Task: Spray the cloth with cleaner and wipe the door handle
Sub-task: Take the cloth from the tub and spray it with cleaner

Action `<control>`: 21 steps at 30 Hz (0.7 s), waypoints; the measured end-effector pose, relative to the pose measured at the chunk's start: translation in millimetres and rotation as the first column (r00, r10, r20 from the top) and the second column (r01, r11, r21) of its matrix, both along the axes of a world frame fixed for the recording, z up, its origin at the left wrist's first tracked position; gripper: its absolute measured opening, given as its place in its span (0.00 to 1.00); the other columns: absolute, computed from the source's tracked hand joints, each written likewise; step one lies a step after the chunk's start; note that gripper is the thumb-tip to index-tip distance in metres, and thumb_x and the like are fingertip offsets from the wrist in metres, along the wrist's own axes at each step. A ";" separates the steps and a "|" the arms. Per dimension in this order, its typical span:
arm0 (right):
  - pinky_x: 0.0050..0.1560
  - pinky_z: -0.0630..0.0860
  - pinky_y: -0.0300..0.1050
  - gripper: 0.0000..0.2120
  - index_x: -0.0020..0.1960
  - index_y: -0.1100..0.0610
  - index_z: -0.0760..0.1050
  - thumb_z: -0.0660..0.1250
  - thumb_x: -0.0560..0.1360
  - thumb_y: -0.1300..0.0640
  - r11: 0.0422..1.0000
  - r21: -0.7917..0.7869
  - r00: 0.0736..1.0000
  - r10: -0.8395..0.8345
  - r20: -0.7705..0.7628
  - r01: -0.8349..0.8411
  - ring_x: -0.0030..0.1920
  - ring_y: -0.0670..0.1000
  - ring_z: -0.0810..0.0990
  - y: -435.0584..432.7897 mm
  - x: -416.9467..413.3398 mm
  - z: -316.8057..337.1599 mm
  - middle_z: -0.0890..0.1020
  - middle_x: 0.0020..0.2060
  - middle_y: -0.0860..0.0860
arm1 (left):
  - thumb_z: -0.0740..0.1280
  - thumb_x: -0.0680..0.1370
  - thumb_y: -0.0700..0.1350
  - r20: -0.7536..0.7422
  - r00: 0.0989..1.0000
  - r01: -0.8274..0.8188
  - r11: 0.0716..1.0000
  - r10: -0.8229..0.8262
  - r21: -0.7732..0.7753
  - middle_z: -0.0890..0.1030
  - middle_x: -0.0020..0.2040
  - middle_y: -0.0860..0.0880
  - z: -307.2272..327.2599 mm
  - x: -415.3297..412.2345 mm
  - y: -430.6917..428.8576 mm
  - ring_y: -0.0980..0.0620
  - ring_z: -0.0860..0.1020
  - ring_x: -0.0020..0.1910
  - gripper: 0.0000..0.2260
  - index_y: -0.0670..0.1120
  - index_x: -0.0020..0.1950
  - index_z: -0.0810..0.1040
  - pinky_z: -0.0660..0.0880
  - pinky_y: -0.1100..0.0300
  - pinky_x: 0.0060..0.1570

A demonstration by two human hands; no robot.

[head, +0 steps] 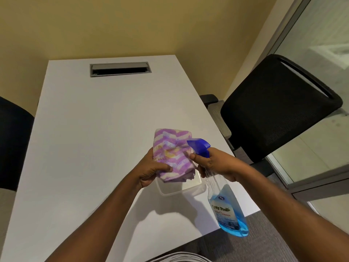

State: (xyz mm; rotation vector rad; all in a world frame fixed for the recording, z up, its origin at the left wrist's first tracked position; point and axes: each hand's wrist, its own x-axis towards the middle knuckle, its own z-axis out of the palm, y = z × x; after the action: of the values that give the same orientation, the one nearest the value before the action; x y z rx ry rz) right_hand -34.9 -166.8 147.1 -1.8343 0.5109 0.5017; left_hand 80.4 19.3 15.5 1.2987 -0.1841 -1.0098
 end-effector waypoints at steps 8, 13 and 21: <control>0.46 0.77 0.45 0.10 0.49 0.53 0.73 0.63 0.77 0.47 0.999 0.036 1.000 0.002 0.022 -0.003 0.42 0.53 0.78 -2.6 1.2 0.5 0.79 0.40 0.52 | 0.82 0.55 0.38 0.001 0.999 0.045 0.998 -0.045 0.050 0.76 0.64 0.36 -3.5 -1.9 -5.4 0.37 0.76 0.63 0.45 0.45 0.70 0.68 0.73 0.35 0.61; 0.43 0.77 0.42 0.13 0.46 0.55 0.73 0.63 0.76 0.44 0.998 -0.024 0.996 0.053 -0.074 -0.055 0.41 0.51 0.79 -6.3 -1.0 -7.6 0.79 0.39 0.52 | 0.83 0.54 0.40 0.005 0.999 0.034 0.997 -0.035 0.072 0.76 0.63 0.37 -0.4 -1.9 -9.3 0.38 0.77 0.62 0.46 0.45 0.69 0.68 0.74 0.36 0.61; 0.51 0.79 0.49 0.18 0.47 0.54 0.74 0.65 0.71 0.39 0.970 -0.111 0.969 0.202 -0.140 -0.218 0.43 0.56 0.81 -8.9 -19.8 -18.7 0.81 0.41 0.55 | 0.81 0.56 0.38 0.015 1.000 -0.015 0.995 0.014 0.095 0.76 0.62 0.37 1.3 1.2 -14.6 0.39 0.78 0.60 0.43 0.45 0.69 0.69 0.76 0.39 0.59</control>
State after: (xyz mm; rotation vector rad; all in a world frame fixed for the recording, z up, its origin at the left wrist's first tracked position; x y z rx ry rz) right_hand -54.8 -175.7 128.4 -1.9975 0.4435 0.7503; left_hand 81.6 4.7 16.8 1.3915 -0.1387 -1.0074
